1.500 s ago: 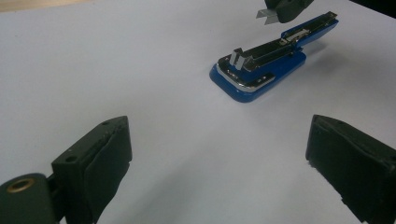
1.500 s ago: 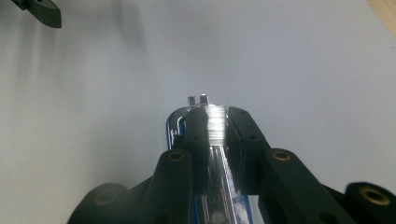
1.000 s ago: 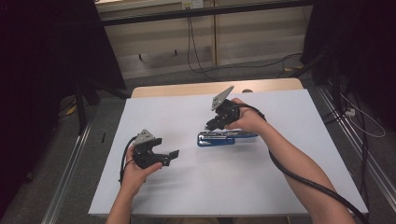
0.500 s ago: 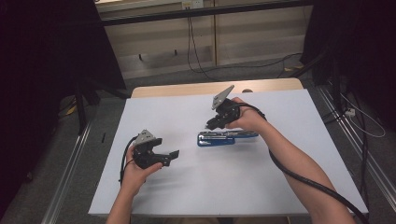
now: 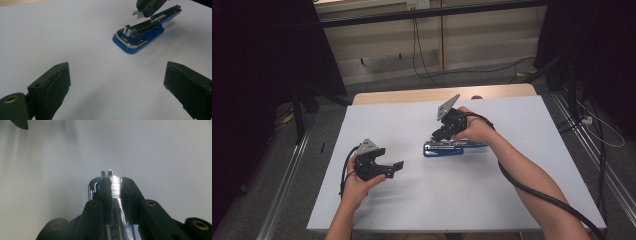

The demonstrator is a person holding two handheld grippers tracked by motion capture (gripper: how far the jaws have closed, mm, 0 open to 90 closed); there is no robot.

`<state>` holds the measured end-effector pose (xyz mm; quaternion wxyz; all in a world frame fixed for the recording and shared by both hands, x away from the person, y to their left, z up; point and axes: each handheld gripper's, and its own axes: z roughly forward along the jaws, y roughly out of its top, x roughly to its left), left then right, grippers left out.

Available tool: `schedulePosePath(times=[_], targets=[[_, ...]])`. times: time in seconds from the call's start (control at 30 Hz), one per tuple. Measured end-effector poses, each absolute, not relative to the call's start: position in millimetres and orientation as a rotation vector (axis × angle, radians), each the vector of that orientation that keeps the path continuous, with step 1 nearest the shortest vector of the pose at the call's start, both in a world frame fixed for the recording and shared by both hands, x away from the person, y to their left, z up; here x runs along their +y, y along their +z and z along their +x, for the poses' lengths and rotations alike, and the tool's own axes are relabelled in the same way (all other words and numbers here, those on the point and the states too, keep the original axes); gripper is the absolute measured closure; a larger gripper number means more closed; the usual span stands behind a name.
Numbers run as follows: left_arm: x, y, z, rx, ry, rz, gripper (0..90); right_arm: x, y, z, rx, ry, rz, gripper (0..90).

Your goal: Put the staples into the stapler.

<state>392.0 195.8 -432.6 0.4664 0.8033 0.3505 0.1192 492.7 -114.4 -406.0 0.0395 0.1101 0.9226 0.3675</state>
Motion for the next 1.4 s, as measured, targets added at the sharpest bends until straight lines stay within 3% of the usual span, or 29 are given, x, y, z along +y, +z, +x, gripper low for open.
schedulePosePath(times=[1.4], targets=[[195.2, -433.5, 392.2, 0.863, 0.290, 1.980, 7.1, -113.6, -412.4, 493.0, 2.853, 1.117, 0.322, 79.1]])
